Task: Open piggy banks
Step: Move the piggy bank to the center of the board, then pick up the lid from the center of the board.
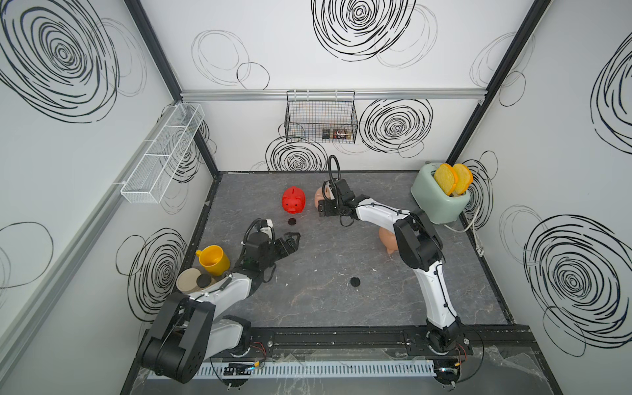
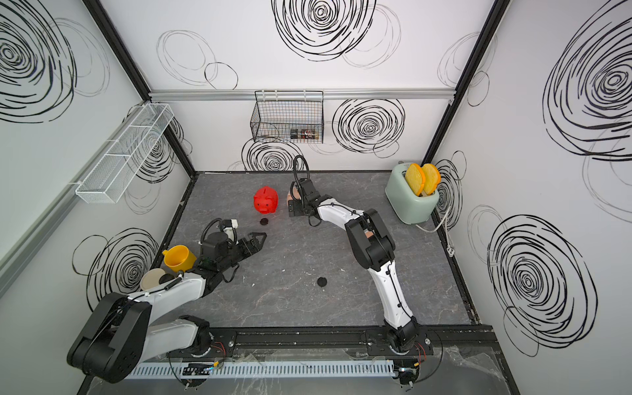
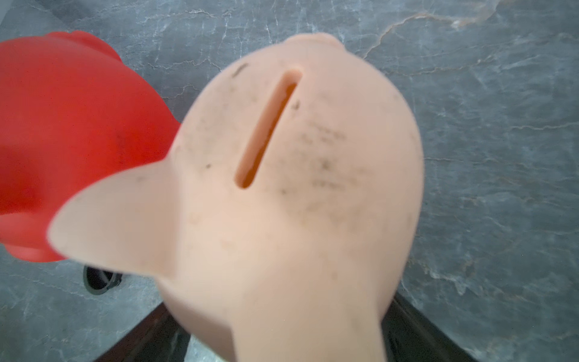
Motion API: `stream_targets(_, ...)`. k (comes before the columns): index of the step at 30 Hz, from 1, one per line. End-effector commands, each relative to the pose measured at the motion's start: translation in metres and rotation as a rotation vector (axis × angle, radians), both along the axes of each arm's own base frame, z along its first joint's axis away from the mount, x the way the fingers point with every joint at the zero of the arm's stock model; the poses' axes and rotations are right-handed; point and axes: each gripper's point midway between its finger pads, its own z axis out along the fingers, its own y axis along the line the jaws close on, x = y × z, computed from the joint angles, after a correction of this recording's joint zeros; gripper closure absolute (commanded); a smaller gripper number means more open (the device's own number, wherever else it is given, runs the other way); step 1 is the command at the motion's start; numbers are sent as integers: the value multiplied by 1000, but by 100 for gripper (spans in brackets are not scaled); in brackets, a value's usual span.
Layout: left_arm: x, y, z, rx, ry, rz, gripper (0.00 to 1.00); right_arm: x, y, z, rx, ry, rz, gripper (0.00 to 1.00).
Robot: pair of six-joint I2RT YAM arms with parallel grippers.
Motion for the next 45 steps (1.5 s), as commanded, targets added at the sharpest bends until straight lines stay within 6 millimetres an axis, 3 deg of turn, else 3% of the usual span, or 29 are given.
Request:
stream_targets(1,13,2,15,-10,-50,18,4,11,3,11,7,-34,6,8)
stream_targets(7,11,4,15,-9,-49,29,4,11,8,22,34,-40,24,8)
stream_targets(12,4,5,20,-4,-60,28,4,1,11,53,79,-46,45,6)
stream_targets(17,-10,-8,27,21,-81,-15,4,-27,1,91,91,-91,55,6)
stream_targets(20,-25,-27,27,24,-79,-89,4,-57,-13,95,96,-75,56,7)
stream_targets(23,-47,-52,24,31,-72,-185,4,-96,-35,80,74,-5,47,12)
stream_targets(29,-91,-91,16,32,-67,-336,4,-183,-77,31,-22,188,35,23)
stream_targets(34,-122,-120,4,38,-34,-450,4,-248,-97,8,-70,308,6,41)
stream_targets(40,-152,-142,-13,30,1,-528,4,-298,-95,-2,-113,390,-27,60)
stream_targets(45,-172,-155,-22,20,12,-576,4,-313,-93,-7,-137,415,-49,68)
